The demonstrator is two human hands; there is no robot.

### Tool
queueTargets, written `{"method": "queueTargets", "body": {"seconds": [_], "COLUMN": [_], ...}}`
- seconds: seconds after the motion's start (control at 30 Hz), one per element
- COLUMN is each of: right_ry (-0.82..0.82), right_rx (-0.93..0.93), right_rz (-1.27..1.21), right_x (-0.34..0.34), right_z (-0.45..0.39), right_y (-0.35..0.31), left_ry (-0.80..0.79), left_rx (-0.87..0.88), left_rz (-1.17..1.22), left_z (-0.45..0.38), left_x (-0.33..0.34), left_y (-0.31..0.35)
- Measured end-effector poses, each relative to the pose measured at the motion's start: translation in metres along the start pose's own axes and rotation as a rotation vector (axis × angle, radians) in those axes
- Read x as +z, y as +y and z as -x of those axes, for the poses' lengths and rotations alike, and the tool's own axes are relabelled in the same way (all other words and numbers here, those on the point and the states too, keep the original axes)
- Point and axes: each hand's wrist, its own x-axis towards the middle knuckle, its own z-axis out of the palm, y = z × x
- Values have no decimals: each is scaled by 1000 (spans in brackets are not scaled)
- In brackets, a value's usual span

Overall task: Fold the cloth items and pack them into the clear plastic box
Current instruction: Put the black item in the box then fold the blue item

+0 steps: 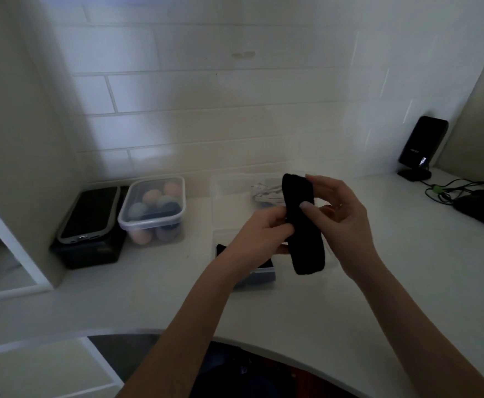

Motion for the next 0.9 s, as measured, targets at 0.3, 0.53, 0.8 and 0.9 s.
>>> {"method": "queueTargets", "body": {"seconds": [0.3,0.53,0.8,0.9], "right_ry": [80,-131,-73,-138], "right_rx": [124,291,75,5], "right_rz": [-11,-240,-234,-154], "right_x": [3,0,-2,2], "right_z": [-1,-3,-4,0], "right_y": [7,7,1,-4], "left_ry": [27,87,542,339], "left_rx": [-30,133,160,-40], "left_rz": [50,-103,-435,-24], "left_z": [3,0,0,1], "left_x": [8,0,-12,-10], "left_y": [-6,-5,-4,2]}}
